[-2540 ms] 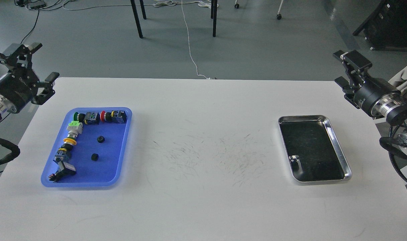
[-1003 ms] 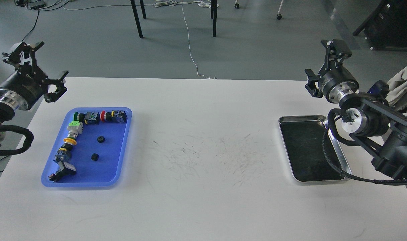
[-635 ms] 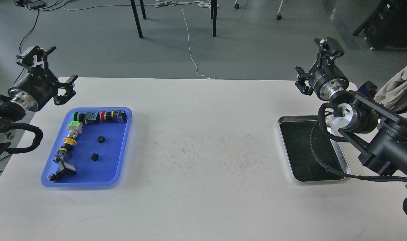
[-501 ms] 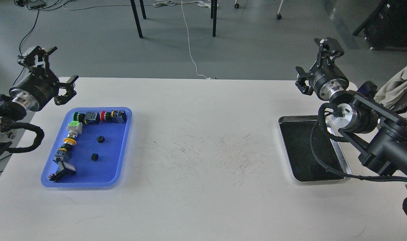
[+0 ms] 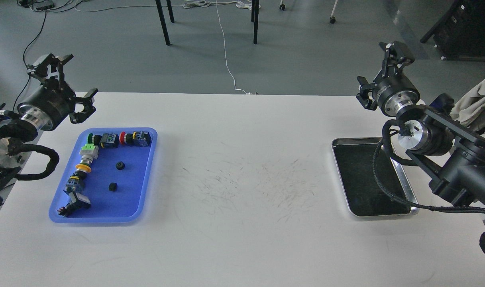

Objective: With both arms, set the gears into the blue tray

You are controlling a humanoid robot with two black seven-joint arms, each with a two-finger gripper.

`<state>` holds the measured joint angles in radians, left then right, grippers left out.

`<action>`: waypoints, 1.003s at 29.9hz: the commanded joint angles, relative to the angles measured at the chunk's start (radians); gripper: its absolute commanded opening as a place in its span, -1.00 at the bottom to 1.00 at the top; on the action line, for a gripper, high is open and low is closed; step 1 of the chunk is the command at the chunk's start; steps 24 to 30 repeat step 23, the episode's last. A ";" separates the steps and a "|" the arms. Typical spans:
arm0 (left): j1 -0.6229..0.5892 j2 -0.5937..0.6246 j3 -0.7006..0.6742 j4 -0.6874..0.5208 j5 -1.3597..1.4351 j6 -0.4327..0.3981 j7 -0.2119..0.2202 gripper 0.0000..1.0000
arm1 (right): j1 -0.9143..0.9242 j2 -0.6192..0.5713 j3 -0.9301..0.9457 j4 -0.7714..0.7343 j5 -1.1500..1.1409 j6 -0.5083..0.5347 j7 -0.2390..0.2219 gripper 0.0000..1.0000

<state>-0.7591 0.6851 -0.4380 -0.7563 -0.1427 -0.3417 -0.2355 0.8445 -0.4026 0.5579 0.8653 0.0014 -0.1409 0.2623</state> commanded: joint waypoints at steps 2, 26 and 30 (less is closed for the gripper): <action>0.000 0.004 0.001 0.002 0.000 0.000 -0.001 0.97 | 0.008 0.007 -0.006 -0.014 -0.003 0.003 0.000 0.99; -0.011 -0.001 0.001 0.040 0.114 0.006 -0.001 0.97 | 0.008 0.007 -0.018 -0.012 -0.004 0.001 0.000 0.99; -0.011 -0.001 0.001 0.040 0.114 0.006 -0.001 0.97 | 0.008 0.007 -0.018 -0.012 -0.004 0.001 0.000 0.99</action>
